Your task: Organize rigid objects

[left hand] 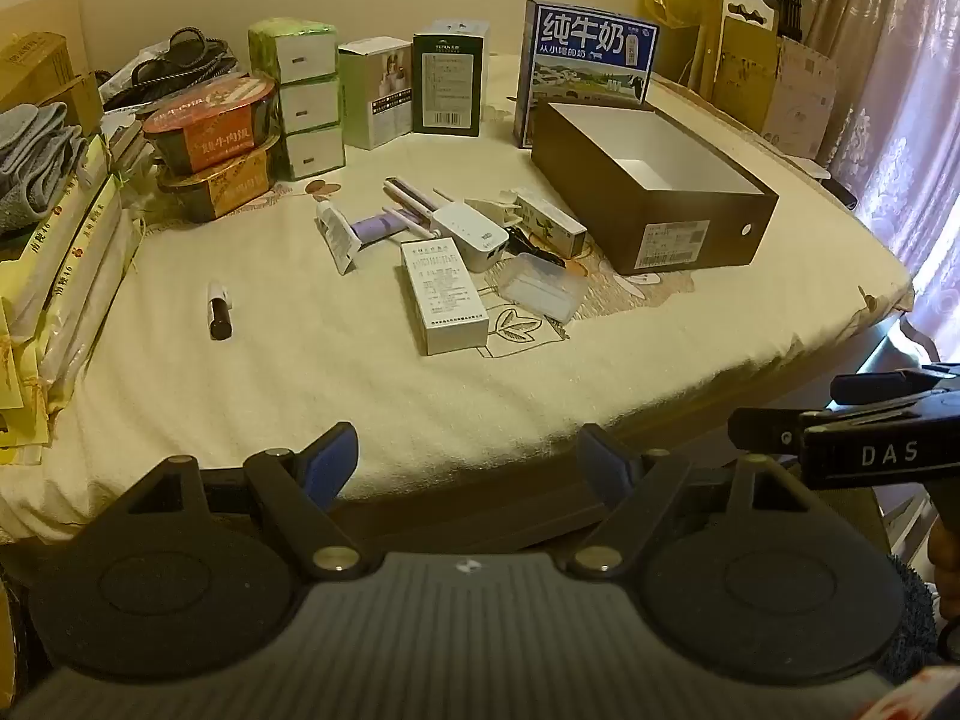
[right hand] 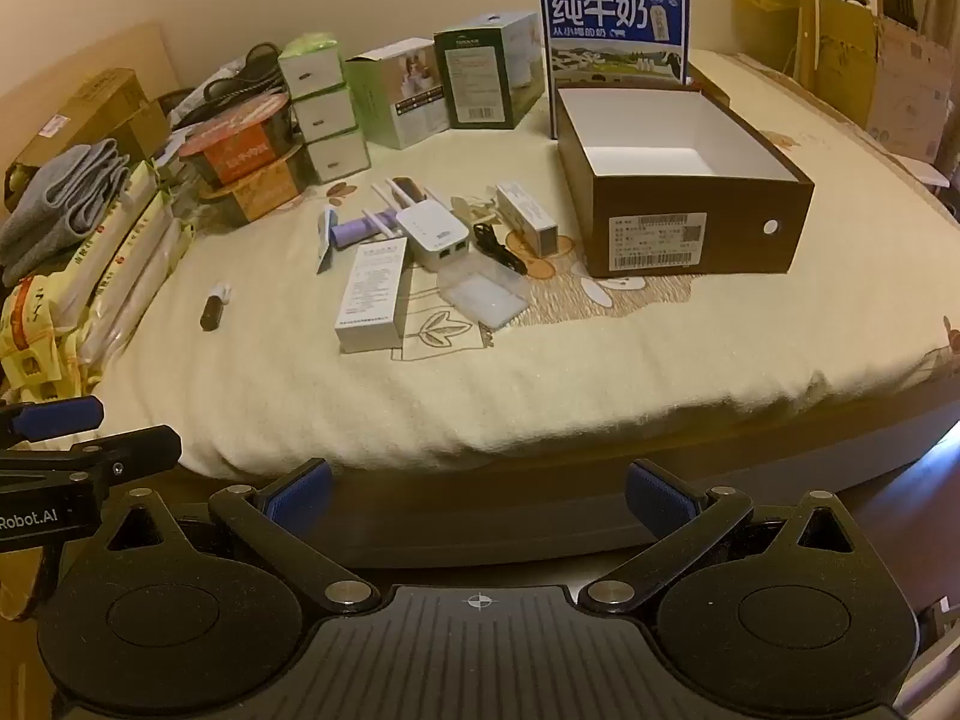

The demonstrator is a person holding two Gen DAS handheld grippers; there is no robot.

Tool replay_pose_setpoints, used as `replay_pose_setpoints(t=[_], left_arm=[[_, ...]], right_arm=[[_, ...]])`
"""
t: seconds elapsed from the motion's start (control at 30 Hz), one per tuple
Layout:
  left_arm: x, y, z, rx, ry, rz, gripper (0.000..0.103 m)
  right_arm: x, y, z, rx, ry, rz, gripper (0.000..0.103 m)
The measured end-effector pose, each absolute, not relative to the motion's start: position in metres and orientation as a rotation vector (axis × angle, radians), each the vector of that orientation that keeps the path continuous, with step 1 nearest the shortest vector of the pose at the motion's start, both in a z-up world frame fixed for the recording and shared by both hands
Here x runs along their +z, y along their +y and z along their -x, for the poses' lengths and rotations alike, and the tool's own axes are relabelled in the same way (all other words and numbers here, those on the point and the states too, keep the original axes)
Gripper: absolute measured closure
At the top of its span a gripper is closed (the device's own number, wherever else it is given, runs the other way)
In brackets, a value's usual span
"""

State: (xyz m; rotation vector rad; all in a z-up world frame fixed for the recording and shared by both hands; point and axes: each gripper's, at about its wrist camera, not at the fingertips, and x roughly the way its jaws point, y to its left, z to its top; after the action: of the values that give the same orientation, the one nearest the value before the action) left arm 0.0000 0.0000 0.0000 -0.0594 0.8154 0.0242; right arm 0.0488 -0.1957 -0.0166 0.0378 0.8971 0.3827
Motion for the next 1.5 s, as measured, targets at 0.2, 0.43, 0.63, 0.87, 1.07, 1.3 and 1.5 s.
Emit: replay_pose_setpoints(t=[0.2, 0.43, 0.63, 0.87, 1.07, 1.3, 1.5], left_arm=[[-0.0035, -0.0007, 0.0018, 0.021, 0.817, 0.062, 0.026], [-0.0044, -0.0023, -0.0006, 0.022, 0.823, 0.060, 0.026], [-0.0051, -0.0026, -0.0016, 0.024, 0.823, 0.057, 0.026], [-0.0046, -0.0019, -0.0014, 0.022, 0.822, 0.057, 0.026], [-0.0041, -0.0019, -0.0013, 0.022, 0.820, 0.057, 0.026], [-0.0035, -0.0034, -0.0020, 0.021, 0.819, 0.056, 0.026], [-0.0030, -0.0042, -0.0012, 0.023, 0.818, 0.054, 0.026]], right_arm=[[-0.0170, -0.1957, -0.0494, 0.382, 0.895, -0.038, 0.002], [-0.0161, -0.1952, -0.0491, 0.384, 0.893, -0.038, 0.002], [-0.0151, -0.1962, -0.0501, 0.384, 0.895, -0.039, 0.002], [-0.0137, -0.1941, -0.0489, 0.385, 0.893, -0.038, 0.002], [-0.0139, -0.1948, -0.0480, 0.384, 0.892, -0.039, 0.002], [-0.0118, -0.1941, -0.0495, 0.384, 0.889, -0.039, 0.002], [-0.0087, -0.1954, -0.0498, 0.384, 0.888, -0.039, 0.002]])
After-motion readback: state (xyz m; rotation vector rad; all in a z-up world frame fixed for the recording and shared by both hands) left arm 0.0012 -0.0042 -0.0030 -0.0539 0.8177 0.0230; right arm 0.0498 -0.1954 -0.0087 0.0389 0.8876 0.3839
